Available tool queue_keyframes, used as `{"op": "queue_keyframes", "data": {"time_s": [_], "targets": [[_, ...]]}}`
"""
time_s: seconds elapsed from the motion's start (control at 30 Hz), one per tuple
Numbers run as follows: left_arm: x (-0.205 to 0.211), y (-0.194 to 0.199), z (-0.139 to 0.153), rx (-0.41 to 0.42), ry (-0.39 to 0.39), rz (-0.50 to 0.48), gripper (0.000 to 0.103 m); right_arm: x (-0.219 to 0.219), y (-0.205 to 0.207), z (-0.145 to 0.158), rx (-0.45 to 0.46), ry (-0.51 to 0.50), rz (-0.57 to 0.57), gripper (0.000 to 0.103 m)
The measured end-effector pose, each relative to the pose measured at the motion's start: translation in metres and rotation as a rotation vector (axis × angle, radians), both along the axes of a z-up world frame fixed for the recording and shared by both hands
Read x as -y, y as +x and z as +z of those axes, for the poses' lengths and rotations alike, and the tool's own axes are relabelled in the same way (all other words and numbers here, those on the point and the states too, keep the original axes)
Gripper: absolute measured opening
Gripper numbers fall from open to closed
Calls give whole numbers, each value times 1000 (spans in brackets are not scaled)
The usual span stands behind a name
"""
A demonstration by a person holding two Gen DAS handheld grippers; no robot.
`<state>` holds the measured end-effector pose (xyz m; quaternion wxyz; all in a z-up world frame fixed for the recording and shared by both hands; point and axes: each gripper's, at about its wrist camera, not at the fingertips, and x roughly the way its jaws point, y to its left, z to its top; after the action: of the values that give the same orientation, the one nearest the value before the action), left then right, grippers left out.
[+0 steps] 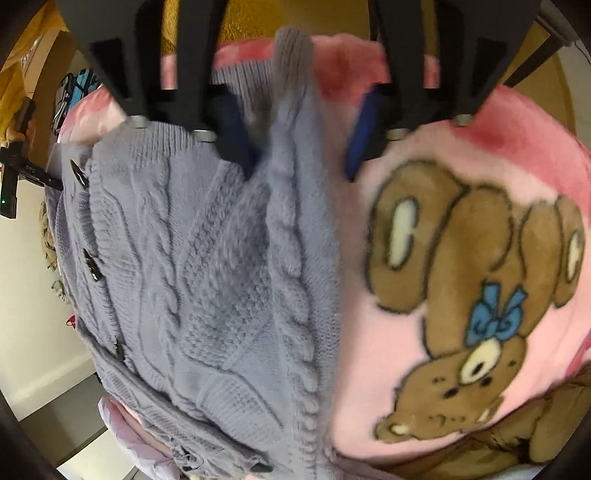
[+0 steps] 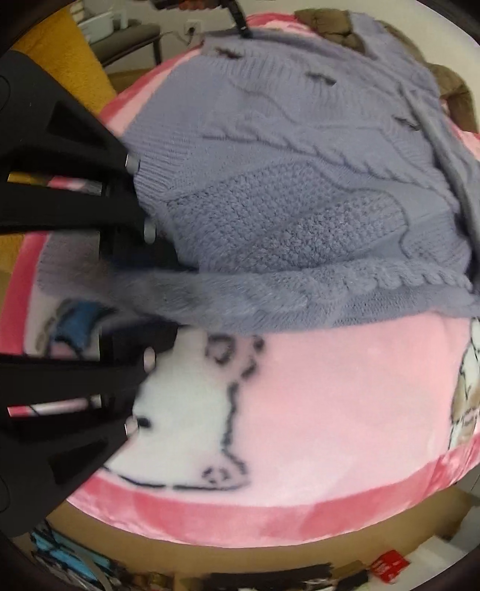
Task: Fold large clothes
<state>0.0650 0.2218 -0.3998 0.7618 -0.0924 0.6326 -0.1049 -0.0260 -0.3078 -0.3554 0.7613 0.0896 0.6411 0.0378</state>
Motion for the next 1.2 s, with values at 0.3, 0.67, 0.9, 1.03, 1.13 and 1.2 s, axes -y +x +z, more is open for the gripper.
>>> {"op": "queue_keyframes", "data": {"time_s": [0.3,0.67,0.9,1.03,1.13,1.2], "targets": [[-16,-45,-14,-53,-172,138,41,14,-31,-7,28,156,-139,67],[-30,-52,22,-25,-158,127,9,4,-21,30,10,103,-49,8],[-38,-51,15,-97,-83,44,9,3,-32,3,-73,28,3,8],[-28,-30,-14,-120,-58,32,10,6,-23,-14,-82,23,-49,11],[-13,-19,-22,-111,-18,-10,19,3,-23,-1,-58,1,-21,25],[-9,-17,-20,-107,4,-6,30,2,-25,11,-44,-3,-38,61]]}}
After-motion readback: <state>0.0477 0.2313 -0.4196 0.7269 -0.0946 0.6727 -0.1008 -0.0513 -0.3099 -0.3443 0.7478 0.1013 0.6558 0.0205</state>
